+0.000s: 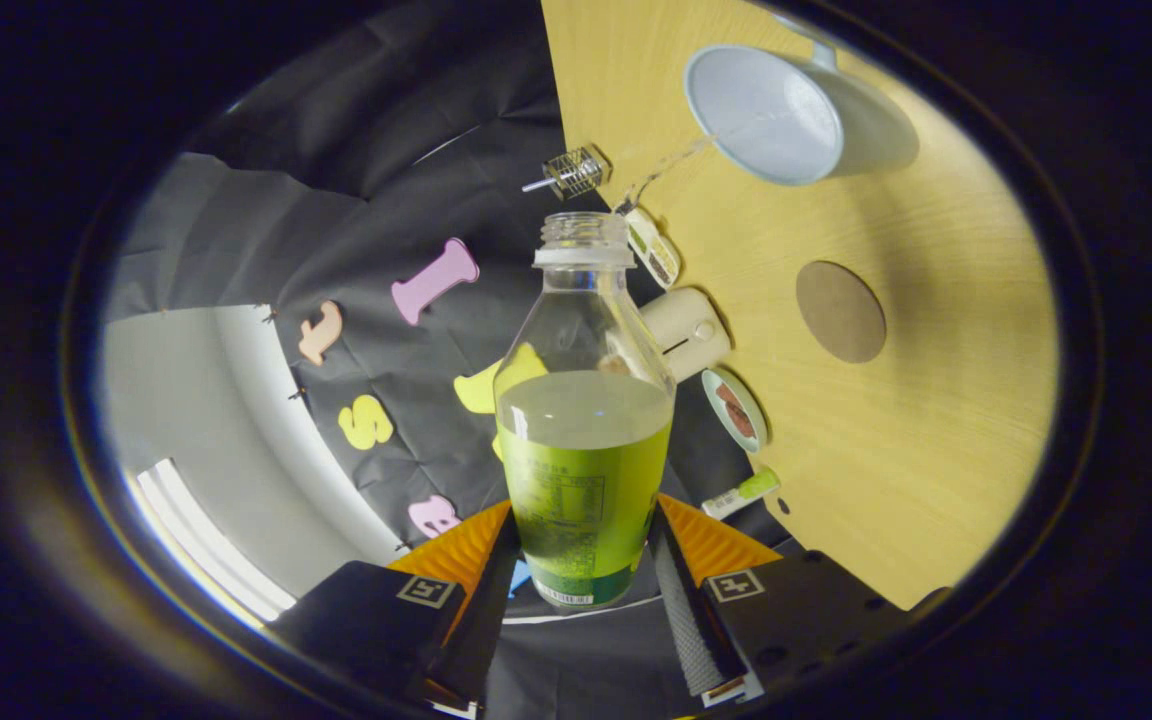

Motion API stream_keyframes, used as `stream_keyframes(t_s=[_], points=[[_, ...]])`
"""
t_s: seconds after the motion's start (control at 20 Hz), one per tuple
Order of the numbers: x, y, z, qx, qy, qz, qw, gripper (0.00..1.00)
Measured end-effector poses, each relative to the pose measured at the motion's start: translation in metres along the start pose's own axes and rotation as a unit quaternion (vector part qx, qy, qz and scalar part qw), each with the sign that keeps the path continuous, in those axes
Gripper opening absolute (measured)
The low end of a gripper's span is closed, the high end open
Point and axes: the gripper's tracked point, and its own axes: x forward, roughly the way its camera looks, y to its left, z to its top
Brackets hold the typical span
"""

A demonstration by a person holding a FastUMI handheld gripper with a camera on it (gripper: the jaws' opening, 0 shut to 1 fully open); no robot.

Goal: Take the bottle from table, then pour the juice into the cup, finally place the bottle on the coaster

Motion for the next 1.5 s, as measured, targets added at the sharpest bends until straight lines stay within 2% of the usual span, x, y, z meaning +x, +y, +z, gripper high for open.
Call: stream_keyframes(t_s=[1.0,1.5], points=[[0.0,0.021,0.002,0.027,-0.006,0.025,0.999,0.76],[-0.002,0.023,-0.002,0.011,-0.003,0.027,1.0,0.76]])
